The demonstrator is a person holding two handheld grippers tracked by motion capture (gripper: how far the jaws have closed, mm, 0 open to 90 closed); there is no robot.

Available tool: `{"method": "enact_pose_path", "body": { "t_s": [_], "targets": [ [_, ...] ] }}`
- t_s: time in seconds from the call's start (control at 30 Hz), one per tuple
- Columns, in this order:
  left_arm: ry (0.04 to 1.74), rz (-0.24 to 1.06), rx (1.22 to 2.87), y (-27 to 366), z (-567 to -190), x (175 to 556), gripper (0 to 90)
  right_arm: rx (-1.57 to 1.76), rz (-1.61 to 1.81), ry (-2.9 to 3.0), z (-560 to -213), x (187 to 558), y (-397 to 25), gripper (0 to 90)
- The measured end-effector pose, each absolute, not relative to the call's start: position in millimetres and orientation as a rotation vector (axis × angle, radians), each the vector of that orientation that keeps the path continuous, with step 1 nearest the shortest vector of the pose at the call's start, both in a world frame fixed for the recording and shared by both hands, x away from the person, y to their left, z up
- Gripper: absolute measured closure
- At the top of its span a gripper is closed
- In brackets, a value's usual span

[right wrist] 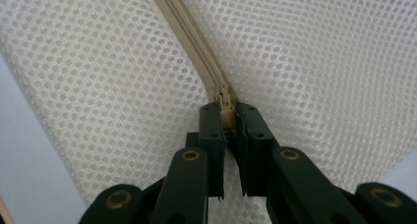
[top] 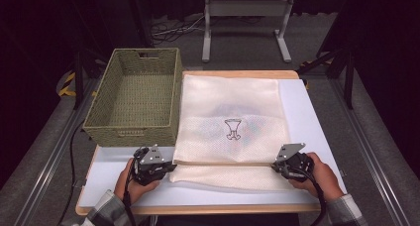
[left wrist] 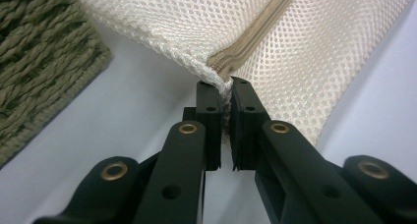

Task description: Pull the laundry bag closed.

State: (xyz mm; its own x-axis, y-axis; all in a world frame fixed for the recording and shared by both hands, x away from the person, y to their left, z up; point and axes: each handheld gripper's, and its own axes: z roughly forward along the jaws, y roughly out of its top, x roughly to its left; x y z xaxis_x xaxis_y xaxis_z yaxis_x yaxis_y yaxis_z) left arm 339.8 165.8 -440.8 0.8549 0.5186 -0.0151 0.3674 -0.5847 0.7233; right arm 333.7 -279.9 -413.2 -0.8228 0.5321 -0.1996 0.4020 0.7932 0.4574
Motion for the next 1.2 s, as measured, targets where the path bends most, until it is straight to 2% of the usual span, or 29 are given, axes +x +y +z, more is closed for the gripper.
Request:
{"method": "enact_pose_path", "body": {
  "t_s": [1.2],
  "targets": [
    [0.653,0.226,2.273,171,-446,341,85.6,0.724,0.547,2.687,-406,330,-300,82.8]
  ]
}}
